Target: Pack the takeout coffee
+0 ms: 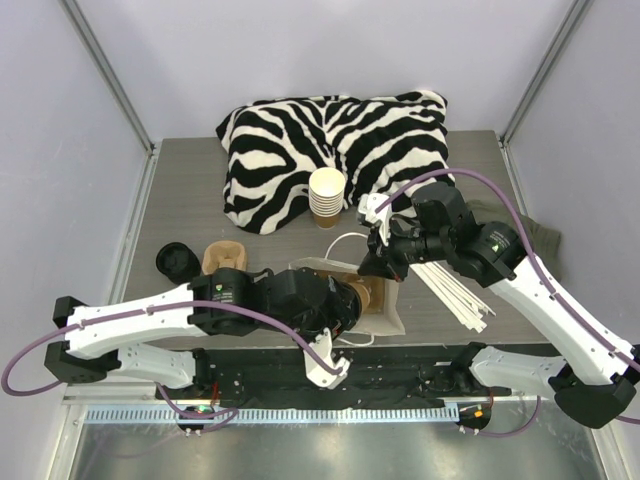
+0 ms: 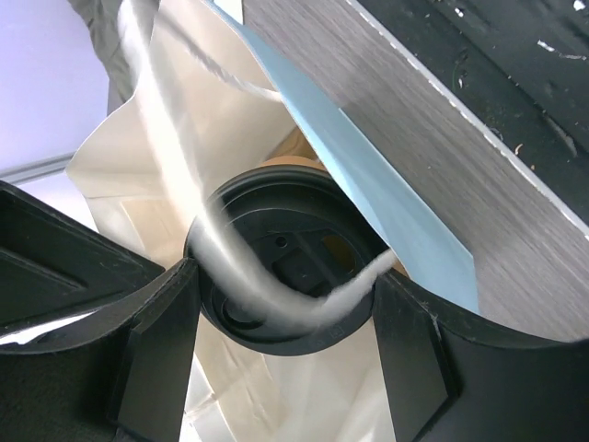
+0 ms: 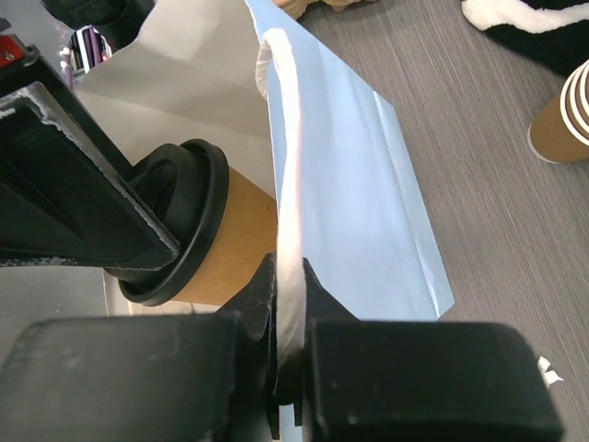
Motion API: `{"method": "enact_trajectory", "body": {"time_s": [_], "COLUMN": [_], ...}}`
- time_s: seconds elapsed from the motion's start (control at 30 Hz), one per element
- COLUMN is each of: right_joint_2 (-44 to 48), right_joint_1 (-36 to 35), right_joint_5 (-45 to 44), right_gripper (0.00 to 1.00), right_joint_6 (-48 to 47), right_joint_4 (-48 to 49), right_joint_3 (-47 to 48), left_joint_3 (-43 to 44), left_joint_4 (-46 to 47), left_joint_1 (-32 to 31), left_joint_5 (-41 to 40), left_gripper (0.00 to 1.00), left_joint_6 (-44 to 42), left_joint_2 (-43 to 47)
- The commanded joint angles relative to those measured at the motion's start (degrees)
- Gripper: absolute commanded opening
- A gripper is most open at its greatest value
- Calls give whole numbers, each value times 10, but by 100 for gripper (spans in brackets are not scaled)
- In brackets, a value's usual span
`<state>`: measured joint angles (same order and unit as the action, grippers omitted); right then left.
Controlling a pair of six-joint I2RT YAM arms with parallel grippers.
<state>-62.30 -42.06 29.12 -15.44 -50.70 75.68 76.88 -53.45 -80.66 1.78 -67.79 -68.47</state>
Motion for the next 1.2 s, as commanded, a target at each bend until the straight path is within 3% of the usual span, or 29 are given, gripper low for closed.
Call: {"method": "enact_trajectory", "body": {"time_s": [0.0, 0.23, 0.73, 1.0, 1.17], "right_joint_2": [-3, 10, 53, 62, 61], "right_joint_1": [-5, -25, -50, -50, -50], "right_joint_5": [16, 13, -43, -45, -52], "right_gripper": [1, 1, 1, 1, 1], "right_joint_6": [26, 39, 51, 31, 22], "right_joint_4": [39, 42, 70, 81, 85], "right_joint_3": [21, 23, -6, -27, -36], "left_joint_3": [1, -24, -40, -95, -119], "left_joint_4": [8, 21, 78, 137, 146], "left_joint_1": [-3, 1, 82, 82, 82], "left_joint_5": [-12, -13, 53, 41, 56], "left_gripper": [22, 21, 20, 20, 21], "left_joint_6": [-30, -21, 185, 176, 117], "left_joint_2": [8, 0, 20, 83, 114]}}
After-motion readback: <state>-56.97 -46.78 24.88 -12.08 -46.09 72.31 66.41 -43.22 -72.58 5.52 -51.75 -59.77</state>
